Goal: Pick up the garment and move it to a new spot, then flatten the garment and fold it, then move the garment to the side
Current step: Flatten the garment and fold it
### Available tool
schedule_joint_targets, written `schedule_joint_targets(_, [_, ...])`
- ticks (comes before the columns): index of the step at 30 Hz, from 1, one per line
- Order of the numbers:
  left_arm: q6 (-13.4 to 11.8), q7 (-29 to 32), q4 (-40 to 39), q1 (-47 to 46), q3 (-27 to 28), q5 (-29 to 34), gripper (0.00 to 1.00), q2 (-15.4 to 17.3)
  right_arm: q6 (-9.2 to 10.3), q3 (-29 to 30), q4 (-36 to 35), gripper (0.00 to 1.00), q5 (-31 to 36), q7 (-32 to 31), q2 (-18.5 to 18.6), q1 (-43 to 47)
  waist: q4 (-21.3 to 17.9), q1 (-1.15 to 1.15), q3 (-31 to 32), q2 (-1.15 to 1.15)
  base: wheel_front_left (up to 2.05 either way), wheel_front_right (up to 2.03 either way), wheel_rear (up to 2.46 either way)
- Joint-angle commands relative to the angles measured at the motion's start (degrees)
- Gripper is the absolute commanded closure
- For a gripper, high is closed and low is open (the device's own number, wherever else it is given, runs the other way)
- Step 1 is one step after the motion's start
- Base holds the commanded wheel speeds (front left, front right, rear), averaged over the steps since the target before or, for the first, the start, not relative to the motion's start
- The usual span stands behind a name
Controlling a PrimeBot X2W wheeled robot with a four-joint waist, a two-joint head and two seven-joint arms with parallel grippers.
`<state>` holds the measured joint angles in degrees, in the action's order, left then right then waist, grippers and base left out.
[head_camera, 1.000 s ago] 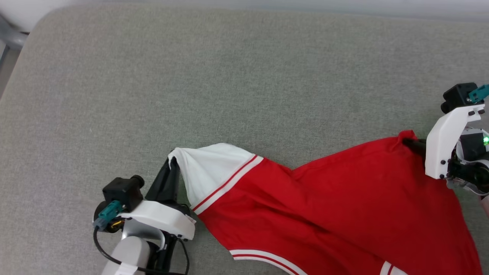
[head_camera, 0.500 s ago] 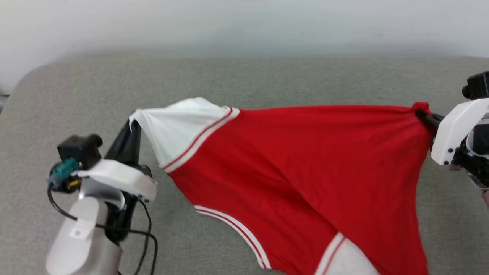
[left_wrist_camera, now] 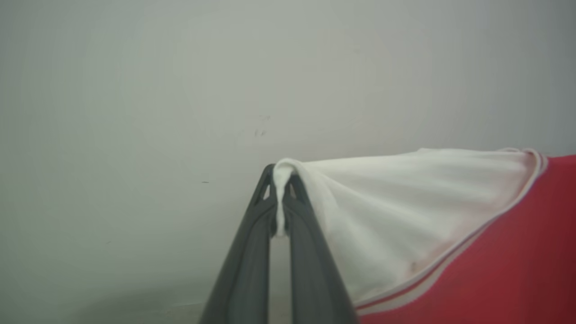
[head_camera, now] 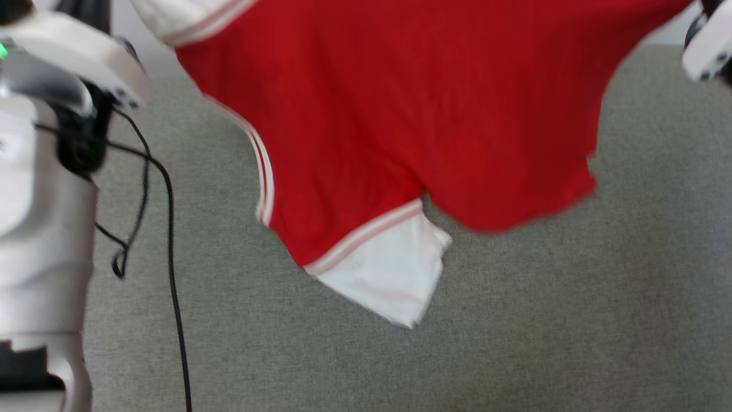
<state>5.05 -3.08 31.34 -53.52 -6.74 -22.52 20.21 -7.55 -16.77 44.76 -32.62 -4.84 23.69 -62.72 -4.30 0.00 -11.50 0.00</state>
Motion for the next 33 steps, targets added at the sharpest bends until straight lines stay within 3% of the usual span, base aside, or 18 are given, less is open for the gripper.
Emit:
schedule_joint_targets(1, [-0.9, 0.5, 1.2, -3.8, 0.6, 0.8, 1.0, 1.5, 0.12, 0.7, 0.7, 1.0, 1.1, 1.1, -0.4, -3.6, -0.9, 0.0, -3.0, 0.0, 0.0, 0.0, 0.0])
schedule_joint_targets(7, [-1.7, 1.4, 5.2, -22.0, -1.7, 5.3, 1.0, 5.0, 0.13, 3.6, 3.3, 1.0, 4.6, 5.0, -1.1, -19.0, -0.5, 0.0, -11.2, 0.0, 0.0, 0.0, 0.0])
schedule_joint_targets(15, [-1.9, 0.1, 9.1, -35.6, -3.2, 6.9, 1.0, 4.1, 0.13, 5.3, 5.5, 1.0, 6.5, 6.9, -1.1, -30.5, 2.4, 0.0, -20.0, 0.0, 0.0, 0.0, 0.0])
schedule_joint_targets(23, [-1.5, -1.1, 13.8, -37.8, -3.6, 5.4, 1.0, 1.7, 0.11, 2.7, 8.3, 1.0, 6.5, 8.3, -2.8, -32.7, 3.9, 0.0, -23.9, 0.0, 0.0, 0.0, 0.0])
schedule_joint_targets(33, [0.7, -1.3, 19.0, -31.5, -2.8, 0.3, 1.0, -1.1, 0.1, -3.7, 13.0, 1.0, 0.8, 10.2, -4.1, -26.7, 4.5, 0.0, -25.6, 0.0, 0.0, 0.0, 0.0])
